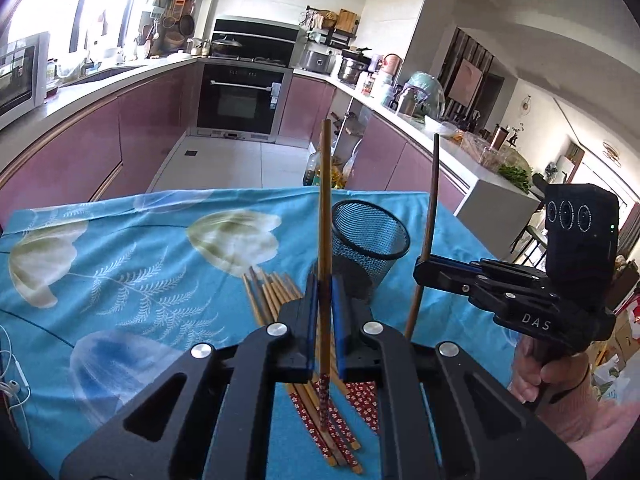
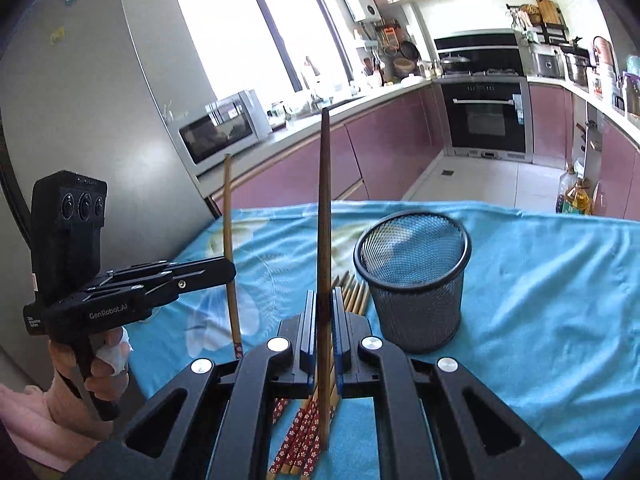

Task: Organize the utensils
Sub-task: 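Lift both chopsticks upright and lower them into the black mesh cup with both grippers, then open both grippers, releasing the chopsticks into the cup, and withdraw, then move both grippers back over the remaining chopsticks on the cloth, then grasp a chopstick with the left gripper while the right gripper grasps another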

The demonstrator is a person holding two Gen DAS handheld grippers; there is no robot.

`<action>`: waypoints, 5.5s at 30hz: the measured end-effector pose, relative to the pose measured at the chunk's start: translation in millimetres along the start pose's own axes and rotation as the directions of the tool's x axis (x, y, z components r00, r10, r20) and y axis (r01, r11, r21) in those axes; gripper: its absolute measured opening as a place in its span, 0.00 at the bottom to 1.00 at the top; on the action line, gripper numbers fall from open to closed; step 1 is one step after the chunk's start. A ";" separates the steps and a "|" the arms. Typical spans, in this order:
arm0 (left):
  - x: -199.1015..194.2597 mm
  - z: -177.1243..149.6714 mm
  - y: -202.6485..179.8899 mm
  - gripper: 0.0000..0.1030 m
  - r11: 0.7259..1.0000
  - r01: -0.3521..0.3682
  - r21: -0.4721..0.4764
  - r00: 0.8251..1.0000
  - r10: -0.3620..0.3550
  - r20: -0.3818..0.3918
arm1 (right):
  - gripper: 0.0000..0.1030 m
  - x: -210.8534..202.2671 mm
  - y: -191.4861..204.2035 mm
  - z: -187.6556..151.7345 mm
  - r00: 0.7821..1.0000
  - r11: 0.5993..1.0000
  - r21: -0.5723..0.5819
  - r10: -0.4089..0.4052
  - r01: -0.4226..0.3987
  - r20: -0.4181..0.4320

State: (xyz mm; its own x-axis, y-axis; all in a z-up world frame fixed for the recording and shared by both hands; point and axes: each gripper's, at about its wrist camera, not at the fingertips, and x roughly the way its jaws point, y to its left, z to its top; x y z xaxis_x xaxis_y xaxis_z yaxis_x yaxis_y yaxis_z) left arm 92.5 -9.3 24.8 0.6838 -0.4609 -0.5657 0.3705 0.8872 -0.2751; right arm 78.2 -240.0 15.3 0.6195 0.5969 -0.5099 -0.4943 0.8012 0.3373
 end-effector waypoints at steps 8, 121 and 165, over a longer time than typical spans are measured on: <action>-16.3 32.9 -22.5 0.07 0.999 0.046 0.014 0.995 -0.047 0.090 | 0.06 -24.0 -4.1 26.4 0.996 1.000 -0.024 -0.001 0.004 0.091; 82.2 -84.7 23.3 0.40 0.968 -0.227 0.111 0.938 0.248 -0.243 | 0.36 67.0 0.4 -66.3 0.925 0.966 -0.128 -0.254 0.226 -0.282; 102.8 -64.4 33.3 0.08 0.969 -0.246 0.019 0.941 0.243 -0.237 | 0.06 81.4 -14.9 -51.3 0.947 0.985 0.006 -0.163 0.172 -0.276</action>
State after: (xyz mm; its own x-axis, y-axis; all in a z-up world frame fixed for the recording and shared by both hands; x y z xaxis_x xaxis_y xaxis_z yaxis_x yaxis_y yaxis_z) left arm 134.7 -25.8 -92.6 0.5840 -0.2127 -0.7834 0.2031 0.9727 -0.1127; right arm 104.7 -205.6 -71.8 0.4992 0.4225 -0.7565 -0.3770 0.8920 0.2494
